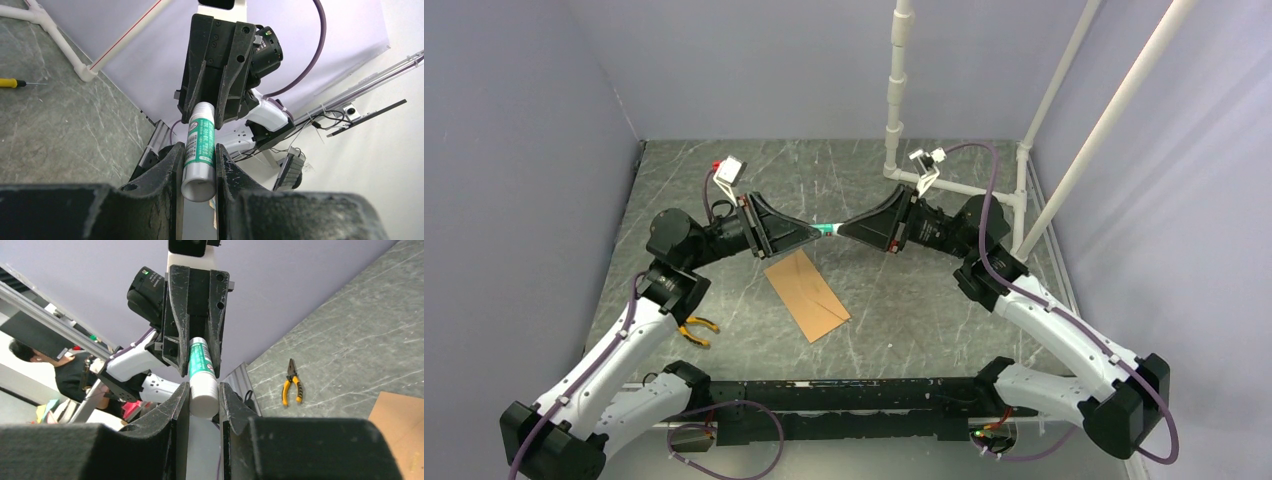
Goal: Place the letter into the envelope and seal it
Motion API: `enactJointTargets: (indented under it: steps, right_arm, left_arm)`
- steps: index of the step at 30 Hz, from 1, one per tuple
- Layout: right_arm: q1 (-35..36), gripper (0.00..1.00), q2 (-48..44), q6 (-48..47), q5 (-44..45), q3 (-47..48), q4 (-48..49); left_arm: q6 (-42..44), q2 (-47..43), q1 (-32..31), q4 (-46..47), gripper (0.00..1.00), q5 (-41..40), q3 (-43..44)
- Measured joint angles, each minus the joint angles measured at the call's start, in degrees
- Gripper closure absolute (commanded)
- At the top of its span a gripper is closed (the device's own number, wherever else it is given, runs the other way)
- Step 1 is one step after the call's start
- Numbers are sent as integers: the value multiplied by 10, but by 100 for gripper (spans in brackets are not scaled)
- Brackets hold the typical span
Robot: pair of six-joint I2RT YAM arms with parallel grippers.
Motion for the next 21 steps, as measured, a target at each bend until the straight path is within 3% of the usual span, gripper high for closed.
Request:
enactJointTargets:
  steps: [21]
  right_arm:
    - [0, 100, 47, 127, 0, 16, 29]
  left_arm:
    - [16, 51, 19, 32, 98, 45, 25]
